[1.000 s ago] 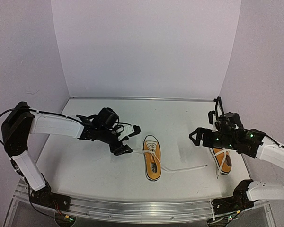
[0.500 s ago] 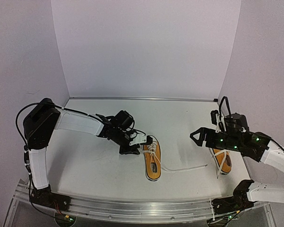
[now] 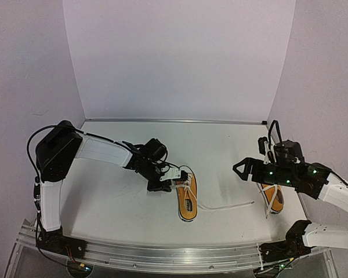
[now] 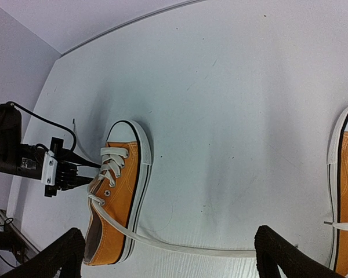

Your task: Tie the shoes

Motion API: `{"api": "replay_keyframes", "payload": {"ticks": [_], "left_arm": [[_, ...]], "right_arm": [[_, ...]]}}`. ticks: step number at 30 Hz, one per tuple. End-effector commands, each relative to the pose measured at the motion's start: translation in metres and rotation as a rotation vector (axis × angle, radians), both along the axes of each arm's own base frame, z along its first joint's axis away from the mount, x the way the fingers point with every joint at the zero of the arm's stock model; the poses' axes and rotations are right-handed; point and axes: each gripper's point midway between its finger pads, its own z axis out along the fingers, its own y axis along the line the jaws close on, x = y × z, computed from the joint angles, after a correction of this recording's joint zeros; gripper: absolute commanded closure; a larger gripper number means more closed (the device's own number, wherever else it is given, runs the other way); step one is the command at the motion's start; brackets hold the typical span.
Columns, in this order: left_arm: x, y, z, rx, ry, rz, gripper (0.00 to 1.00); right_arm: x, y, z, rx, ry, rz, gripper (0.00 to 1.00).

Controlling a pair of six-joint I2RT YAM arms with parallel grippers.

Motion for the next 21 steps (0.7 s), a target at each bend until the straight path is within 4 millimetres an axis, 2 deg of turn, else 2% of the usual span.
{"api": "replay_keyframes", "payload": {"ticks": [1, 16, 21], "left_arm": [[0.005, -0.016, 0.016, -0.059, -0.018, -0.011, 0.74], [0.005, -0.028, 0.029, -0.090, -0.043, -0.016, 0.72], [0.003, -0.029, 0.029, -0.091, -0.037, -0.022, 0.77]], "right_arm": [[0.001, 0.000, 0.000, 0.011, -0.006, -0.007, 0.02], [0.001, 0.000, -0.004, 0.006, 0.002, -0.004, 0.02], [0.001, 0.000, -0.005, 0.002, 0.003, -0.004, 0.02]]}}
